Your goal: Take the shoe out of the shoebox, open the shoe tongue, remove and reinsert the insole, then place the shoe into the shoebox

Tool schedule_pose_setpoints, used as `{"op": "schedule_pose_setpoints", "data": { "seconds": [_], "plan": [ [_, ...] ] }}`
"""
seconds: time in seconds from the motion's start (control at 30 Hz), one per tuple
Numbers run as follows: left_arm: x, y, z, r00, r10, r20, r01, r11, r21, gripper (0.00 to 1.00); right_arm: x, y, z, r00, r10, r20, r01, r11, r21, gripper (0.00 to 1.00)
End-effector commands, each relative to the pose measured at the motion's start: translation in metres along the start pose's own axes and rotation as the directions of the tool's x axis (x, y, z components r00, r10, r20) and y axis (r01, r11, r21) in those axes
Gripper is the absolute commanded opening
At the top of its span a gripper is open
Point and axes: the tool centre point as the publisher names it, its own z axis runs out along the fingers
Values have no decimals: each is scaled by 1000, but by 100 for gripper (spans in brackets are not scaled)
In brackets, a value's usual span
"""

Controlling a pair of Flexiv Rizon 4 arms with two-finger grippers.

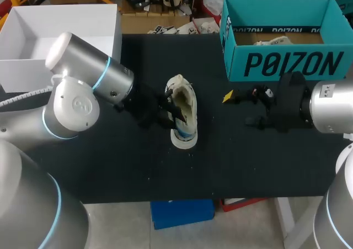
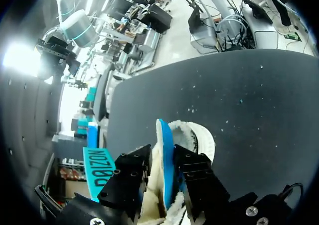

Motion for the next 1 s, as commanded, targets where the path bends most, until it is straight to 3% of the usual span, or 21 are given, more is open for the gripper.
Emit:
{"op": "schedule_pose_setpoints", "data": {
  "seconds": [0.03,1.0],
  "plan": [
    [0,0,2,1000,3,-6,-3,1000,2,0,0,0,0,1000,1,1,-1,1000,0,100],
    [9,31,12,997,-44,-57,39,996,-86,0,0,0,0,1000,1,1,-1,1000,0,100]
  ]
}}
